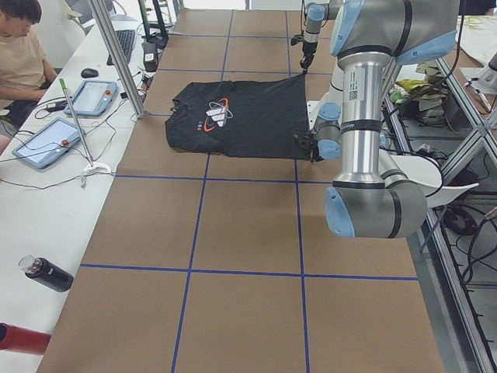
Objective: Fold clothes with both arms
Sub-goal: 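Grasp both hem corners nearest the robot with both grippers, then lift the hem with both grippers and fold it toward the collar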
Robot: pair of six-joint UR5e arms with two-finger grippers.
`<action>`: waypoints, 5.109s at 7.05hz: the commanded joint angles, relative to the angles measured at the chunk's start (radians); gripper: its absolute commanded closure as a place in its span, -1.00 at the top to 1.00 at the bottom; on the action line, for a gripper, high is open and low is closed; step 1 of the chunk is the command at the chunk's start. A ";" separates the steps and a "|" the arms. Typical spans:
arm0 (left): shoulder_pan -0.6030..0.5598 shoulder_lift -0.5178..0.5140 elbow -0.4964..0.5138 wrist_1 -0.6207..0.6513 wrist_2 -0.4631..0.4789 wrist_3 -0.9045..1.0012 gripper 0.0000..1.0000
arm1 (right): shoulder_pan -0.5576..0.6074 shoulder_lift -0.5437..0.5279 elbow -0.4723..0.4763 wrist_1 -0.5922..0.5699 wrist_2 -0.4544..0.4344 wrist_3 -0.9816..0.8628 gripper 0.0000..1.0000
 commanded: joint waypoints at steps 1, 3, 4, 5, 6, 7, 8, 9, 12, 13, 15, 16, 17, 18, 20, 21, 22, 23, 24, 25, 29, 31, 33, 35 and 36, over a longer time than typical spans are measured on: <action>0.000 -0.005 -0.001 -0.001 0.000 0.000 -0.16 | -0.001 0.000 0.002 0.000 -0.001 0.000 -1.00; 0.000 -0.005 -0.001 -0.001 0.000 0.000 -0.20 | -0.001 -0.002 0.005 0.000 -0.001 -0.002 -1.00; 0.000 -0.003 0.001 -0.001 0.002 0.000 -0.22 | 0.000 -0.002 0.005 0.000 -0.001 -0.002 -1.00; 0.000 -0.005 0.004 -0.001 0.002 0.000 -0.24 | 0.000 -0.002 0.005 0.000 -0.001 -0.002 -1.00; 0.002 -0.005 0.005 -0.001 0.000 0.000 -0.31 | 0.000 -0.002 0.005 0.000 -0.001 -0.002 -1.00; 0.003 -0.005 0.007 -0.001 0.000 0.000 -0.32 | -0.001 -0.002 0.005 0.000 -0.001 0.000 -1.00; 0.003 -0.006 0.010 -0.001 0.000 0.000 -0.32 | -0.001 -0.003 0.005 0.000 -0.001 -0.002 -1.00; 0.002 -0.008 0.010 -0.001 0.000 0.000 -0.58 | -0.001 -0.003 0.005 0.000 -0.001 0.000 -1.00; 0.000 -0.008 0.001 -0.001 -0.003 0.000 -1.00 | -0.001 -0.006 0.005 0.000 -0.001 0.000 -1.00; -0.004 -0.005 -0.020 -0.001 -0.006 0.000 -1.00 | -0.001 -0.006 0.006 0.000 -0.001 0.000 -1.00; -0.012 0.027 -0.118 0.002 -0.011 0.003 -1.00 | -0.001 -0.006 0.006 0.000 -0.001 0.000 -1.00; -0.012 0.061 -0.180 0.004 -0.011 0.003 -1.00 | 0.000 -0.014 0.026 0.000 0.001 -0.002 -1.00; -0.015 0.096 -0.250 0.004 -0.021 0.005 -1.00 | 0.002 -0.025 0.051 0.000 0.003 -0.002 -1.00; -0.074 0.104 -0.308 0.014 -0.062 0.012 -1.00 | 0.026 -0.022 0.060 0.000 0.010 -0.002 -1.00; -0.271 0.071 -0.367 0.085 -0.223 0.101 -1.00 | 0.102 -0.022 0.086 0.000 0.039 -0.003 -1.00; -0.325 0.043 -0.363 0.088 -0.260 0.135 -1.00 | 0.226 -0.011 0.086 0.002 0.144 -0.009 -1.00; -0.374 -0.018 -0.341 0.102 -0.281 0.177 -1.00 | 0.365 0.015 0.077 -0.003 0.309 -0.014 -1.00; -0.462 -0.111 -0.273 0.152 -0.284 0.283 -1.00 | 0.511 0.077 0.039 -0.018 0.434 -0.040 -1.00; -0.553 -0.231 -0.169 0.198 -0.326 0.338 -1.00 | 0.655 0.180 -0.030 -0.078 0.560 -0.133 -1.00; -0.630 -0.314 -0.077 0.215 -0.353 0.395 -1.00 | 0.781 0.336 -0.103 -0.226 0.651 -0.184 -1.00; -0.834 -0.405 0.125 0.203 -0.385 0.599 -1.00 | 0.991 0.645 -0.286 -0.598 0.659 -0.461 -1.00; -0.860 -0.468 0.207 0.197 -0.390 0.617 -1.00 | 1.014 0.723 -0.416 -0.598 0.644 -0.532 -1.00; -0.891 -0.589 0.392 0.154 -0.387 0.618 -1.00 | 1.022 0.840 -0.591 -0.586 0.638 -0.577 -1.00; -0.911 -0.607 0.568 -0.039 -0.382 0.618 -1.00 | 1.020 0.929 -0.818 -0.434 0.604 -0.591 -1.00; -0.911 -0.639 0.617 -0.047 -0.380 0.615 -1.00 | 1.020 0.943 -0.913 -0.341 0.589 -0.592 -1.00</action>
